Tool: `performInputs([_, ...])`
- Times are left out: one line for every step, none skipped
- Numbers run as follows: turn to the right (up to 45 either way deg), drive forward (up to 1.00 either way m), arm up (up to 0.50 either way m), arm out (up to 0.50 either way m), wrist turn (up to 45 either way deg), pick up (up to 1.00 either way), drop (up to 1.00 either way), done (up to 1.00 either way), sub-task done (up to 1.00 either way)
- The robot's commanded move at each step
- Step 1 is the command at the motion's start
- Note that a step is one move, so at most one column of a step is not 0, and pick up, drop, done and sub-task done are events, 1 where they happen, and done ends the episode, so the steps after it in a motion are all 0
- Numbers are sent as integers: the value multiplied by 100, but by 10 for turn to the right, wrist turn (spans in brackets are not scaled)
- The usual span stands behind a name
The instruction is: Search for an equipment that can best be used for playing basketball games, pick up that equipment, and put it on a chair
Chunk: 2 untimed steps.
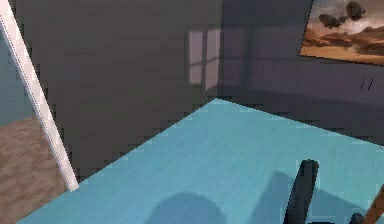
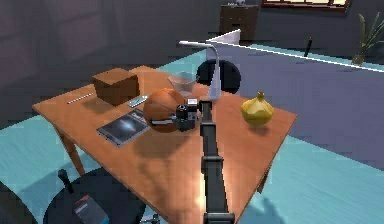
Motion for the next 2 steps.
performInputs([0,0,0,0,0,100,0,0,0])
performInputs([0,0,10,0,0,0,0,0,0])
